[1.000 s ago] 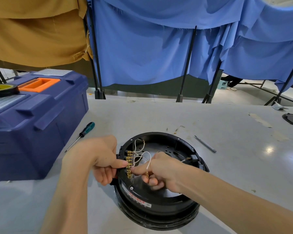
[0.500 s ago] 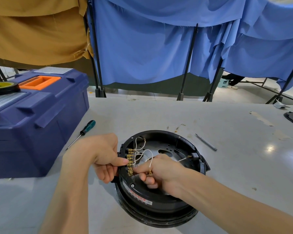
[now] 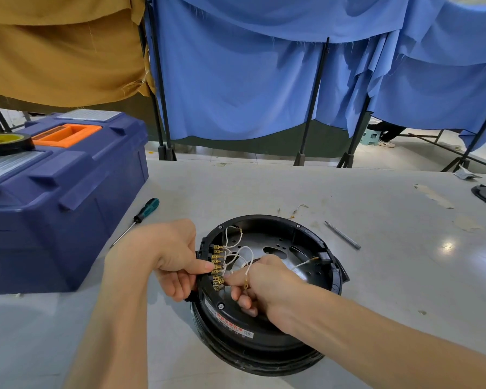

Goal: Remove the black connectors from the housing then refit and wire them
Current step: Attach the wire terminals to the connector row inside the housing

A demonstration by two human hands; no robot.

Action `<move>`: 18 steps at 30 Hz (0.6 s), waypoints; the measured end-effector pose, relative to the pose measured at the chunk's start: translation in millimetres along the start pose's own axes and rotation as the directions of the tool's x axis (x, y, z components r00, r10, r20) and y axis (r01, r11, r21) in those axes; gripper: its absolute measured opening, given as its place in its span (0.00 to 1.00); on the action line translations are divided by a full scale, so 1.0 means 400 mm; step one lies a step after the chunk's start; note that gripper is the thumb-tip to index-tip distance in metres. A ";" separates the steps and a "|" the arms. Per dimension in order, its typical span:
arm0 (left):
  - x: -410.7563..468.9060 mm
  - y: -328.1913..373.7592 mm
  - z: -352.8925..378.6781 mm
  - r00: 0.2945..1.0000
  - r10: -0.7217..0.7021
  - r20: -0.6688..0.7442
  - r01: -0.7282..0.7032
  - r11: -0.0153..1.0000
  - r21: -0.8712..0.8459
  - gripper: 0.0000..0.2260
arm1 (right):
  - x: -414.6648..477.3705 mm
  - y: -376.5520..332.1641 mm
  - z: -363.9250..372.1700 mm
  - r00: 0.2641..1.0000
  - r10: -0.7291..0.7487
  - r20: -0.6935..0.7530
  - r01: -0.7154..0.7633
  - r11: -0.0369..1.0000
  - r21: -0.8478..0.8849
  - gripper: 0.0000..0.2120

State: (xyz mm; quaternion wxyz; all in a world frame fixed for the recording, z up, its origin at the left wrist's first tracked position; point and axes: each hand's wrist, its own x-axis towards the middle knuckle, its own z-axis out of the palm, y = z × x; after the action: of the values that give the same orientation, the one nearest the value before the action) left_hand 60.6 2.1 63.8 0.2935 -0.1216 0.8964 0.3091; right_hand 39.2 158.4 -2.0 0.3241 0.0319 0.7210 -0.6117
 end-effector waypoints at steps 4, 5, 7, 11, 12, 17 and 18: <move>0.001 0.000 0.000 1.000 -0.001 0.000 0.001 1.000 0.013 0.19 | -0.003 0.000 -0.005 1.000 0.026 0.003 -0.026 0.999 0.021 0.06; 0.001 0.001 0.000 1.000 -0.002 0.000 0.002 1.000 0.015 0.19 | -0.004 0.000 -0.006 0.999 0.035 0.011 -0.035 0.999 0.026 0.04; 0.000 0.001 -0.001 1.000 0.001 -0.001 -0.001 1.000 0.014 0.19 | -0.006 -0.003 -0.008 0.998 0.049 0.031 -0.050 0.998 0.038 0.02; 0.000 0.001 0.000 1.000 0.005 -0.002 -0.005 1.000 0.003 0.18 | -0.008 -0.006 -0.009 0.996 0.071 0.052 -0.073 0.997 0.038 0.05; 0.000 0.001 0.000 1.000 0.004 -0.001 -0.004 1.000 0.004 0.18 | -0.008 -0.007 -0.010 0.995 0.080 0.057 -0.082 0.996 0.035 0.07; 0.004 0.000 0.000 1.000 0.001 -0.003 -0.001 1.000 0.003 0.19 | -0.015 -0.019 -0.011 0.988 0.135 0.081 -0.136 0.991 0.015 0.06; 0.004 0.000 0.001 1.000 0.001 -0.007 -0.001 1.000 0.002 0.18 | -0.016 -0.023 -0.010 0.987 0.139 0.083 -0.140 0.990 0.007 0.05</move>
State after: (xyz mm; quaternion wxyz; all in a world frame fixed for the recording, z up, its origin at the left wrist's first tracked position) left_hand 59.3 2.3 62.5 0.2904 -0.1218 0.8978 0.3079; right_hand 38.3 162.0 9.3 0.3951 0.0590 0.6992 -0.5929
